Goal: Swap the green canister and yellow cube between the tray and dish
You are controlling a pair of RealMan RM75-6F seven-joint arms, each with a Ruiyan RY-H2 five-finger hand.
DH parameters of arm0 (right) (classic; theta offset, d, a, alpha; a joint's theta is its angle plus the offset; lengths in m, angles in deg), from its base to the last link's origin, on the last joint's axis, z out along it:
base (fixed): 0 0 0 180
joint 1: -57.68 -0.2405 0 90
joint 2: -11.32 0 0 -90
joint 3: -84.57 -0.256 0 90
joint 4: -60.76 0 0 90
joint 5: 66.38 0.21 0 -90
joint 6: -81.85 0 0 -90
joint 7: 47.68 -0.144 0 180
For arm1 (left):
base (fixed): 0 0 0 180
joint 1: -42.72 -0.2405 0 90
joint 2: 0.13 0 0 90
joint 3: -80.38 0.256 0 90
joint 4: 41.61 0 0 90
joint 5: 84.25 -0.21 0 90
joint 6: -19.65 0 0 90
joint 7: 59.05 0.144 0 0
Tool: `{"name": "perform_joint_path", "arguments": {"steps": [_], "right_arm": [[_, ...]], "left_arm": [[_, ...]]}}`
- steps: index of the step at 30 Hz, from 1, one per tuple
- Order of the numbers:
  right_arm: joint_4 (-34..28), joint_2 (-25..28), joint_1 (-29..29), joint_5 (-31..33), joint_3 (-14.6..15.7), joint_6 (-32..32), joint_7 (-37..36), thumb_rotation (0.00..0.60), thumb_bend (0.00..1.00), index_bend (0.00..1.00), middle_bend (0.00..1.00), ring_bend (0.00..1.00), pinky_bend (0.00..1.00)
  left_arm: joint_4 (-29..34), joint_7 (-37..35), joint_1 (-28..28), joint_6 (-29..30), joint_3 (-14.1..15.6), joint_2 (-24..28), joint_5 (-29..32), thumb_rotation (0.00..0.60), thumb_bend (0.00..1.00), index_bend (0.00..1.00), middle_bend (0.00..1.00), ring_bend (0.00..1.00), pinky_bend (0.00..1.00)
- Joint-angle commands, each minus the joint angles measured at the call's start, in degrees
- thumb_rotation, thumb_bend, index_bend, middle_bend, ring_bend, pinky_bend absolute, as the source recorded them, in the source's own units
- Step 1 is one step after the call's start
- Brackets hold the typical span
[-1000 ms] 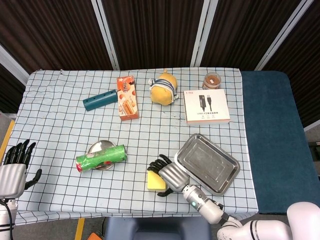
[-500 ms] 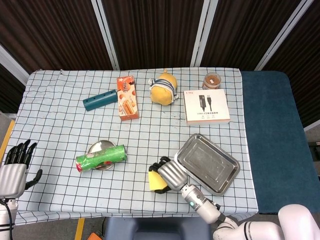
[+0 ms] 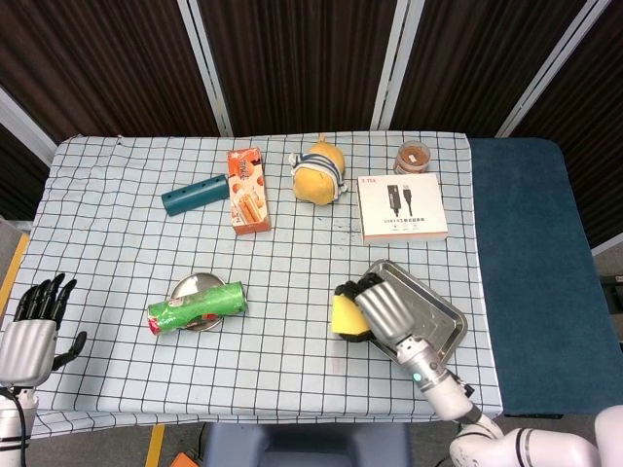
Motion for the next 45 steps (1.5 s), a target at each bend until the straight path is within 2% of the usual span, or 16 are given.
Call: {"name": "perform_joint_path", "arguments": {"steps": [1,4,6,9,15,18,20,23,30,37,45], "right_arm": [[-0.4,2.6,2.2,-0.7,0.9,2.4,-1.9,0.6,0.27,0.71,0.57,0.61,0.45],[0.2,3.9,3.4,-1.4,1.7,3.7,-3.1,0.6,0.27,0.68,0.57,0.59,0.45],[2.1,5.5,5.8,-2.5,4.3,5.5,-2.0,0.6,0.27,0.64,0.57,0.56,0.43],[2.5,6.4,6.7,-2.4,5.5,5.0,-2.1,0.6,0.27,0.56,0.53,0.48,0.35],[1.2,8.3,8.0,-0.2,5.9,3.6,-0.3,0.6,0.26,0.38,0.36,0.29,0.18],[0.4,9.3,8.2,0.7,5.9,2.5,0.1,0.6,0.23,0.26,0.25,0.19,0.1],[-0.2,10.2,8.2,1.0,6.1,1.5,0.2,0.6,0.19,0.13,0.15,0.11,0.05],[-1.1,11.6,8.3,1.1,6.1,1.0,-0.2,0.6,0.15,0.01,0.03,0.02,0.02],[-2.5,15.3,11.4,0.1,4.1,7.9,-5.0,0.6,0.12,0.0,0.0,0.0,0.0],[-0.1,17.8,16.8,2.3,1.8,15.7,-10.2,0.6,0.08,0.0,0.0,0.0,0.0],[4.1,16.1,19.8,6.5,0.6,16.5,-12.1,0.6,0.06,0.0,0.0,0.0,0.0]], "left_arm": [[0.1,0.0,0.0,0.0,0.0,0.0,0.0,0.6,0.35,0.0,0.0,0.0,0.09],[0.2,0.0,0.0,-0.2,0.0,0.0,0.0,0.6,0.35,0.0,0.0,0.0,0.09],[0.3,0.4,0.1,-0.5,0.1,0.0,-0.1,0.6,0.35,0.0,0.0,0.0,0.09],[0.5,0.6,0.1,-0.5,0.2,0.0,-0.1,0.6,0.35,0.0,0.0,0.0,0.09],[0.6,0.6,0.1,-0.9,0.2,0.0,0.1,0.6,0.35,0.0,0.0,0.0,0.09],[0.6,0.7,0.2,-1.2,0.2,0.0,0.2,0.6,0.35,0.0,0.0,0.0,0.09],[0.6,0.9,0.2,-1.2,0.2,-0.1,0.2,0.6,0.35,0.0,0.0,0.0,0.09],[0.7,1.0,0.2,-1.2,0.2,-0.1,0.1,0.6,0.35,0.0,0.0,0.0,0.09],[0.9,1.1,-0.1,-0.1,0.2,0.1,-0.7,0.6,0.35,0.0,0.0,0.0,0.09],[1.6,1.1,-0.5,0.9,0.4,0.6,-1.7,0.6,0.35,0.0,0.0,0.0,0.09],[1.9,3.9,-1.0,2.0,0.6,0.2,-2.3,0.6,0.35,0.0,0.0,0.0,0.09]]}}
